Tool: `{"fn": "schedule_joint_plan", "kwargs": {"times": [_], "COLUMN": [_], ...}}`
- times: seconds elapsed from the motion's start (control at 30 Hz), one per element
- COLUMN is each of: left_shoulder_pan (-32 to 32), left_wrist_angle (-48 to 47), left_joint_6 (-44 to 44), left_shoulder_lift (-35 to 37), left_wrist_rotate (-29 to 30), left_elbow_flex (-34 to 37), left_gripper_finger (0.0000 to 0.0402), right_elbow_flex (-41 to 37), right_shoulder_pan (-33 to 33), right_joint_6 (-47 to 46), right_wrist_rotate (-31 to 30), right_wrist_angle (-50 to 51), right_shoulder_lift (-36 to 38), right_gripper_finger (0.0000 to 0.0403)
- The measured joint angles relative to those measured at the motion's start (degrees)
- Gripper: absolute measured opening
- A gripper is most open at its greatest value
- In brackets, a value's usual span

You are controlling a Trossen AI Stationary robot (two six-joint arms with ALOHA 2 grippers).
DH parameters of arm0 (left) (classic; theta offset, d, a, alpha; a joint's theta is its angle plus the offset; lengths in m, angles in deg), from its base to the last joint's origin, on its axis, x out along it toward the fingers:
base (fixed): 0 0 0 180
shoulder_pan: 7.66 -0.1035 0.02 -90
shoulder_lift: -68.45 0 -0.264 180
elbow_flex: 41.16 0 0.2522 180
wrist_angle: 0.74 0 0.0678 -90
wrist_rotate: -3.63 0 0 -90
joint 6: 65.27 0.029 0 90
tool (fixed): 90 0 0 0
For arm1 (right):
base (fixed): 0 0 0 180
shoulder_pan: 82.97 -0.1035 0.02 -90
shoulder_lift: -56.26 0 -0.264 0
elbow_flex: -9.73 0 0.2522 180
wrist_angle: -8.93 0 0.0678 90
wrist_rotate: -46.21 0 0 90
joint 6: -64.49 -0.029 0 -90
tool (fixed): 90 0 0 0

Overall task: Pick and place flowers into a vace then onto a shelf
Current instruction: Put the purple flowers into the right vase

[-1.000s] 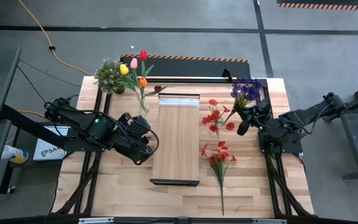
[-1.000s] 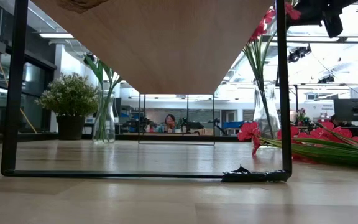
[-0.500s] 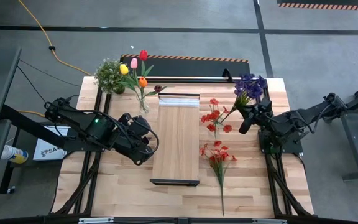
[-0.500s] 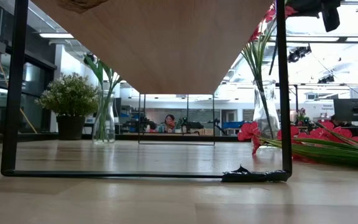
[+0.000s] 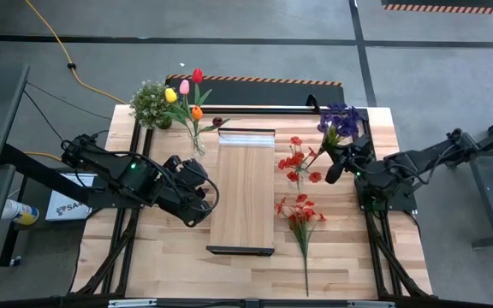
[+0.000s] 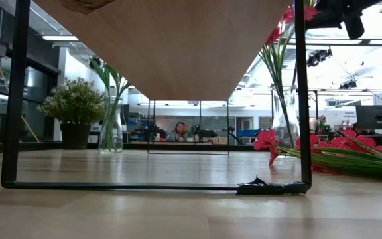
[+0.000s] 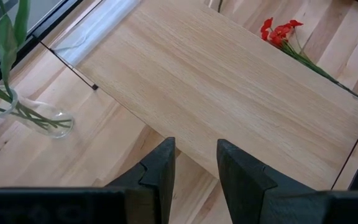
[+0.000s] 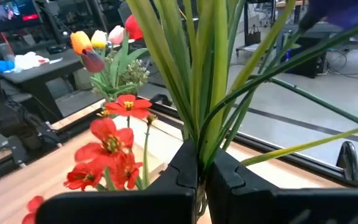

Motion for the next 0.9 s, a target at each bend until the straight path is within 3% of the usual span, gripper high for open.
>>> {"fn": "schedule_joint_plan", "kwargs": {"times": [0.9], "left_shoulder_pan": [0.0], "left_wrist_angle": [0.04], "left_joint_6": [0.15], "left_shoulder_lift": [-0.01], "left_wrist_rotate": [0.46], "left_elbow_flex": [-0.01], "left_gripper_finger": [0.0152], "right_elbow_flex": [0.0], "right_shoulder_pan": [3.0], "right_joint_6": [-8.56], "right_wrist_rotate": [7.3], "right_wrist_angle": [2.85], "right_shoulder_lift": [-5.02], "right_gripper_finger": [0.0003]}}
